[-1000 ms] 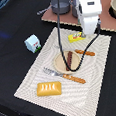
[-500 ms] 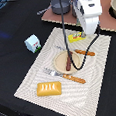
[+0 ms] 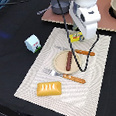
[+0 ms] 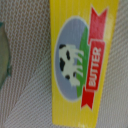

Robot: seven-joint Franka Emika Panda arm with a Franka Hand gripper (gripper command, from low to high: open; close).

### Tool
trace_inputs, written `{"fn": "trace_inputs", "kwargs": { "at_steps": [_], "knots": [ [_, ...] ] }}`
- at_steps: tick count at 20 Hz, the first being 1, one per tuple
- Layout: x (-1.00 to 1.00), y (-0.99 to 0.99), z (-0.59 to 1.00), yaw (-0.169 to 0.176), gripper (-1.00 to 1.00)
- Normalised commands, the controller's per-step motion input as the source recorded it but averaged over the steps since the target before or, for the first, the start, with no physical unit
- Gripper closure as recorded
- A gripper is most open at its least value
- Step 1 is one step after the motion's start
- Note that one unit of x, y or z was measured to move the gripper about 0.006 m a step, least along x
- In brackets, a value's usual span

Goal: Interact with the objects in diverse but meaningful ways.

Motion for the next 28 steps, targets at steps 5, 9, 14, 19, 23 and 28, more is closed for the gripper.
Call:
{"fn": "trace_inputs", "kwargs": {
  "at_steps": [5, 9, 14, 19, 23, 28],
  "knots": [
    [-0.27, 0.00, -0.39, 0.097, 1.00],
    [-0.18, 0.08, -0.11, 0.086, 1.00],
    [-0.36, 0.18, 0.59, 0.076, 1.00],
    [-0.83, -0.01, 0.65, 0.080, 1.00],
    [-0.93, -0.20, 0.54, 0.026, 1.00],
    [-0.78, -0.52, 0.23, 0.000, 1.00]
  ]
}}
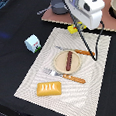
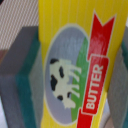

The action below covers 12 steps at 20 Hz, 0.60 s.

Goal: Interact with the objects in diverse but meaningful ways.

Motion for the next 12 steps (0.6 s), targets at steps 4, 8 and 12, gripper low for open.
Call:
{"fn": "trace_inputs", "kwargs": {
  "at_steps": [4, 8, 12],
  "knots": [
    [-0.63, -0.69, 0.18, 0.000, 1.00],
    [-0.59, -0.72, 0.13, 0.000, 1.00],
    [-0.56, -0.74, 0.04, 0.000, 1.00]
  ]
}}
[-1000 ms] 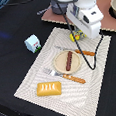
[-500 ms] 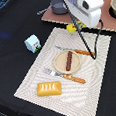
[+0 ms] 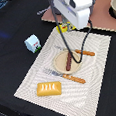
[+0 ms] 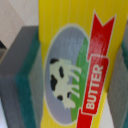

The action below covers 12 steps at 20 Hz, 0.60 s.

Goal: Interact with the objects in diverse but meaningful ways.

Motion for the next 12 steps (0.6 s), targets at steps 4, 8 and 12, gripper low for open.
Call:
{"fn": "trace_inputs", "kwargs": {
  "at_steps": [4, 8, 12],
  "knots": [
    [-0.55, -0.76, 0.00, 0.000, 1.00],
    [-0.57, -0.75, -0.02, 0.000, 1.00],
    [-0.66, -0.68, -0.15, 0.000, 1.00]
  ]
}}
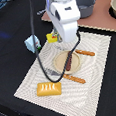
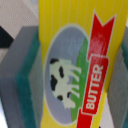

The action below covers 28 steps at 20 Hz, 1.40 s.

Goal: Interact with the objects in diverse but meaningful ways.

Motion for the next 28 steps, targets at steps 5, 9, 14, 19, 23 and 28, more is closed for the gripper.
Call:
{"fn": "trace_inputs", "kwargs": {
  "at_steps": [5, 9, 14, 19, 23, 28],
  "knots": [
    [-0.71, -0.58, -0.30, 0.000, 1.00],
    [-0.66, -0.13, -0.38, 0.000, 1.00],
    [-0.54, 0.03, -0.39, 0.000, 1.00],
    [-0.41, 0.26, -0.30, 0.027, 1.00],
    [-0.27, 0.10, -0.31, 0.032, 1.00],
    [-0.26, 0.00, -0.33, 0.034, 1.00]
  ]
}}
